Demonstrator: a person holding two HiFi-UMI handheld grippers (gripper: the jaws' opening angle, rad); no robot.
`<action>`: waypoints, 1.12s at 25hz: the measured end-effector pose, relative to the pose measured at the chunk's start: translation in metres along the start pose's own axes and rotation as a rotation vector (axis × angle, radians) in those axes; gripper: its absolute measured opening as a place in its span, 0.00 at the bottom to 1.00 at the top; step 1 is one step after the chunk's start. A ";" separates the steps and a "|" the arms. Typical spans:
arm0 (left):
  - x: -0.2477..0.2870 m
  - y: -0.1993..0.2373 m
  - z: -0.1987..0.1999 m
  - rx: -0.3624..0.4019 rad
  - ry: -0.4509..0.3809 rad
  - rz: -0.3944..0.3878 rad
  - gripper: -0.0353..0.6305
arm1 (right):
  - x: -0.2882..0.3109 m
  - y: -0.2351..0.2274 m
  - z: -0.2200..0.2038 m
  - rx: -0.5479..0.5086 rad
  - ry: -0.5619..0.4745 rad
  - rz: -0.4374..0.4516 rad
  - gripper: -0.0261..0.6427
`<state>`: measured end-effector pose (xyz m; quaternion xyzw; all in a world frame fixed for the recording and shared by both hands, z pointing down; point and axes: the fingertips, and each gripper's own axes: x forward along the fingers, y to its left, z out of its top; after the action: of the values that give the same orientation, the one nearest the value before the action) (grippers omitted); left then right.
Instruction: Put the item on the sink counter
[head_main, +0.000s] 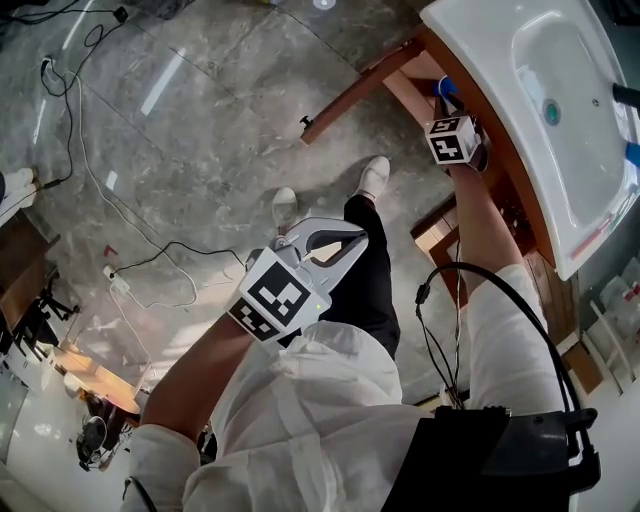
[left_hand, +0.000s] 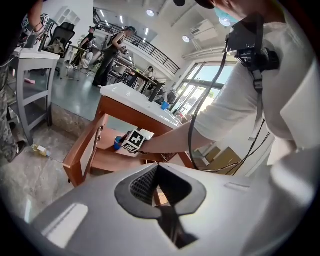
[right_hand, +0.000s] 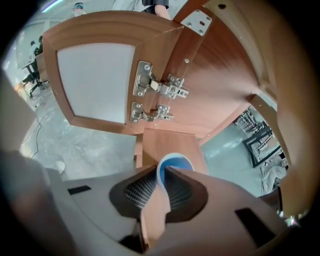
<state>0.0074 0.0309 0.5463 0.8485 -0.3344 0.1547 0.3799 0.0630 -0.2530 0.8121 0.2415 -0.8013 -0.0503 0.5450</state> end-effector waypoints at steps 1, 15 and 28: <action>-0.001 -0.001 0.000 0.004 -0.001 -0.004 0.06 | -0.003 0.001 0.000 0.003 -0.002 -0.003 0.08; -0.029 -0.035 0.016 0.102 -0.008 -0.062 0.06 | -0.089 0.029 0.010 0.062 -0.044 0.007 0.08; -0.085 -0.079 0.044 0.234 -0.058 -0.146 0.06 | -0.265 0.091 0.070 0.433 -0.199 0.297 0.05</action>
<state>-0.0001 0.0746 0.4300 0.9131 -0.2623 0.1401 0.2789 0.0466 -0.0684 0.5901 0.2263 -0.8695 0.1792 0.4007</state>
